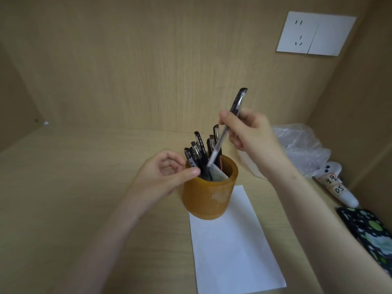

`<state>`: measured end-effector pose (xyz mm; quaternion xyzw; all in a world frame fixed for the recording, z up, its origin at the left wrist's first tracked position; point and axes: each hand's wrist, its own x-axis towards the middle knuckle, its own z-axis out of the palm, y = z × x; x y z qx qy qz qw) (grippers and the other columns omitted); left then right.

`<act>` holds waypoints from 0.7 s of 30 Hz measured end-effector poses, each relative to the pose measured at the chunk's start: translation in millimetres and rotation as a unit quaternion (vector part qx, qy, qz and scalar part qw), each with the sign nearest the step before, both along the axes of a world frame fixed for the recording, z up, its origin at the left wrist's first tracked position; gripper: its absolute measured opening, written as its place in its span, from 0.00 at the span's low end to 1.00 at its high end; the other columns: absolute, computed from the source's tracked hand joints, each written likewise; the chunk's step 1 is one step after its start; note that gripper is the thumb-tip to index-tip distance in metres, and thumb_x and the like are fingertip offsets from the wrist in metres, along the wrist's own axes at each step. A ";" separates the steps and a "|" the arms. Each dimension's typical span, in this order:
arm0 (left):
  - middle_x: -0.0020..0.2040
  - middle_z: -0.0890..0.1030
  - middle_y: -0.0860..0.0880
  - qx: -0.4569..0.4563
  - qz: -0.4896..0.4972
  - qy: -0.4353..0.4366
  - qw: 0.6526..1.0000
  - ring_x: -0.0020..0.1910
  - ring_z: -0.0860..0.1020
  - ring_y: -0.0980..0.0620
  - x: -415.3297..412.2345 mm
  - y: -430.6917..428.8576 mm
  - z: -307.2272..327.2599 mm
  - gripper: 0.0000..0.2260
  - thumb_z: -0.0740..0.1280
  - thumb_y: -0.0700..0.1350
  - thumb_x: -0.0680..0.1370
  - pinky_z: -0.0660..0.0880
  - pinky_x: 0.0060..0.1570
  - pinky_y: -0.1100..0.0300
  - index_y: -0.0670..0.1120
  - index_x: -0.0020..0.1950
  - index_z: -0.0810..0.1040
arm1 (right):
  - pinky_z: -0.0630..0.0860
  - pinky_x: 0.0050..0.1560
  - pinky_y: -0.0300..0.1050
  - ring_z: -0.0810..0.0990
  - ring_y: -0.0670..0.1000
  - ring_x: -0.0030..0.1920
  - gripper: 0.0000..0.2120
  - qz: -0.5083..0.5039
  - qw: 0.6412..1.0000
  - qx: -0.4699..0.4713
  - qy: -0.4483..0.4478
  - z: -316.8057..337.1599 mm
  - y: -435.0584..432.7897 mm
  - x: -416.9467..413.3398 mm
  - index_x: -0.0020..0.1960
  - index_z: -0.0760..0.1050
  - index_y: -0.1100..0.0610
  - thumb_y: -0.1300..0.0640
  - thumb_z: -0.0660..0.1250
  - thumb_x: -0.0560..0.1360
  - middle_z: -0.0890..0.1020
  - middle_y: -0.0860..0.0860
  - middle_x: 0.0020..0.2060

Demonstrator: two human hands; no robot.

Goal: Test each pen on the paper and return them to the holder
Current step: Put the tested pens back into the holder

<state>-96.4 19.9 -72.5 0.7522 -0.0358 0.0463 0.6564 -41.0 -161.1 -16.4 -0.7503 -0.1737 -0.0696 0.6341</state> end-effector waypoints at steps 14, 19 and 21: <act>0.63 0.60 0.60 0.082 -0.037 -0.001 0.996 0.64 0.62 0.61 17.7 -20.6 -49.9 0.53 0.79 0.52 0.54 0.63 0.47 0.78 0.57 0.69 0.48 | 0.73 0.44 0.41 0.76 0.45 0.38 0.24 -0.043 0.992 -0.121 -0.020 -32.2 -13.1 -2.1 0.56 0.74 0.50 0.41 0.74 0.65 0.77 0.46 0.35; 0.62 0.66 0.62 0.042 -0.052 0.013 0.998 0.62 0.67 0.61 18.8 -18.1 -51.3 0.48 0.81 0.56 0.52 0.67 0.50 0.71 0.62 0.64 0.55 | 0.68 0.57 0.30 0.69 0.40 0.65 0.55 0.099 0.964 -0.235 0.071 -56.0 -32.4 -11.2 0.75 0.56 0.48 0.37 0.79 0.56 0.69 0.37 0.64; 0.62 0.67 0.63 0.036 -0.056 0.015 0.998 0.62 0.68 0.61 18.8 -16.8 -47.6 0.47 0.79 0.56 0.52 0.70 0.55 0.65 0.61 0.66 0.57 | 0.72 0.60 0.35 0.73 0.42 0.63 0.48 0.122 0.963 -0.227 0.077 -66.8 -31.0 -13.4 0.70 0.59 0.46 0.44 0.81 0.57 0.74 0.38 0.60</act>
